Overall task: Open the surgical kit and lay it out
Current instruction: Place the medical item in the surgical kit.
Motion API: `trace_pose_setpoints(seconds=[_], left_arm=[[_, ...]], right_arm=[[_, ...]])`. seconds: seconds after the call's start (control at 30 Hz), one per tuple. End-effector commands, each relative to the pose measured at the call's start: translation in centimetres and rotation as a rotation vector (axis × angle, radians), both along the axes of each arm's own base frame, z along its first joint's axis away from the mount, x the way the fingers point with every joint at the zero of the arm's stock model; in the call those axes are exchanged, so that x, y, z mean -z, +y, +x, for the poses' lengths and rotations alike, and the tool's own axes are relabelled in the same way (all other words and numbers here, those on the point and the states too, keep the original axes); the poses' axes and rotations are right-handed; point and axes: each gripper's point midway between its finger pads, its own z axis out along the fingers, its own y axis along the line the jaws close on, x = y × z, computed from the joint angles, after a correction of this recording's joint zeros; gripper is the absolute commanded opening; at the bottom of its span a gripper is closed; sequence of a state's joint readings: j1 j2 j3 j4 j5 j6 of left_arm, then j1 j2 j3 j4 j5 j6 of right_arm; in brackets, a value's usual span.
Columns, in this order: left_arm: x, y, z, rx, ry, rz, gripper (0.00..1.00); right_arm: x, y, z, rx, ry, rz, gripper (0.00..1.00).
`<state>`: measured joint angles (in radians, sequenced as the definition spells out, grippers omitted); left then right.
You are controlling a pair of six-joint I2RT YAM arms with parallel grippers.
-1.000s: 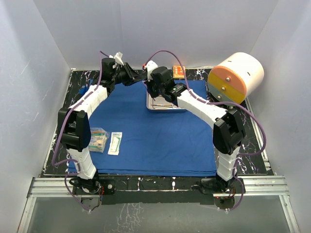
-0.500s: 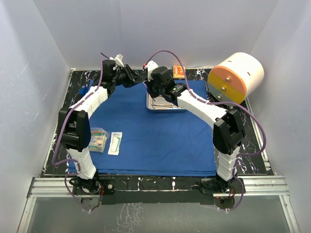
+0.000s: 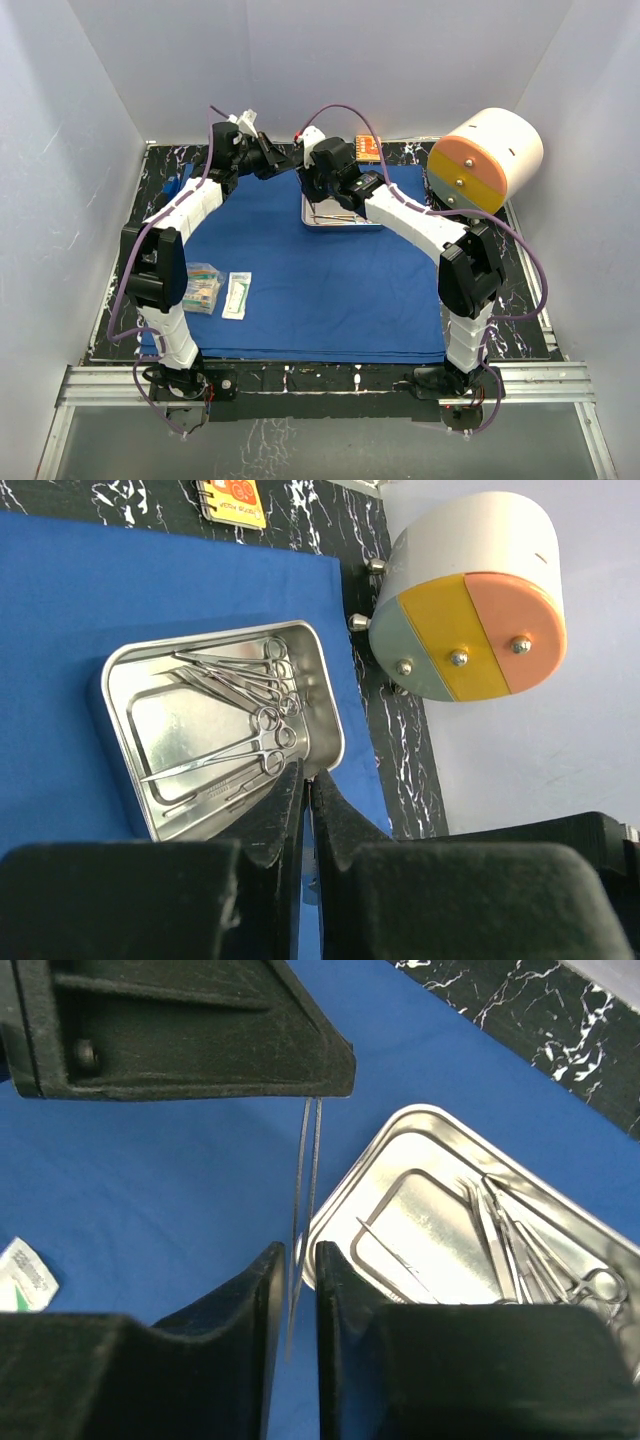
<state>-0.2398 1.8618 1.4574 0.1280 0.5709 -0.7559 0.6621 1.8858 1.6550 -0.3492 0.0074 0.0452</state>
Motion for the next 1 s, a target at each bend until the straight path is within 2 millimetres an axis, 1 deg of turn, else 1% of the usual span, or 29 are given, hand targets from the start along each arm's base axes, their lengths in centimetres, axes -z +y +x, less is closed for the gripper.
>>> trace_pose_setpoints(seconds=[0.0, 0.1, 0.17, 0.2, 0.33, 0.43, 0.57, 0.63, 0.77, 0.87, 0.97], left_arm=[[-2.6, -0.5, -1.4, 0.104, -0.128, 0.024, 0.0], [-2.8, -0.8, -3.1, 0.195, -0.171, 0.041, 0.0], [-2.6, -1.1, -5.0, 0.273, -0.18, 0.038, 0.0], [-2.3, -1.1, -5.9, 0.308, -0.18, 0.038, 0.0], [-0.7, -1.2, -10.7, 0.478, -0.169, 0.013, 0.0], [1.7, -0.8, -14.4, 0.559, -0.129, 0.0, 0.0], [4.2, -0.2, -18.1, 0.65, -0.108, -0.021, 0.0], [5.5, 0.1, -19.1, 0.679, -0.079, -0.017, 0.0], [8.1, 0.5, -20.6, 0.717, -0.028, -0.031, 0.0], [9.9, 0.9, -21.0, 0.724, 0.0, -0.043, 0.0], [11.4, 2.0, -20.7, 0.709, 0.055, -0.06, 0.0]], right_arm=[[-5.2, 0.1, -0.6, -0.042, -0.099, 0.056, 0.24], [-5.6, -0.2, -1.6, -0.112, -0.091, 0.07, 0.35], [-5.6, -0.7, -2.4, -0.176, -0.077, 0.076, 0.4], [-6.2, -1.0, -3.0, -0.205, -0.084, 0.082, 0.41], [-5.7, -3.0, -5.0, -0.277, -0.078, 0.068, 0.43], [-5.6, -5.1, -5.9, -0.278, -0.111, 0.059, 0.43], [-4.4, -7.9, -6.0, -0.24, -0.118, 0.039, 0.43], [-3.7, -9.1, -5.8, -0.216, -0.108, 0.035, 0.43], [-2.4, -10.6, -5.7, -0.187, -0.09, 0.028, 0.43], [-1.5, -11.3, -5.7, -0.177, -0.077, 0.027, 0.42], [-0.8, -11.6, -5.8, -0.173, -0.063, 0.021, 0.42]])
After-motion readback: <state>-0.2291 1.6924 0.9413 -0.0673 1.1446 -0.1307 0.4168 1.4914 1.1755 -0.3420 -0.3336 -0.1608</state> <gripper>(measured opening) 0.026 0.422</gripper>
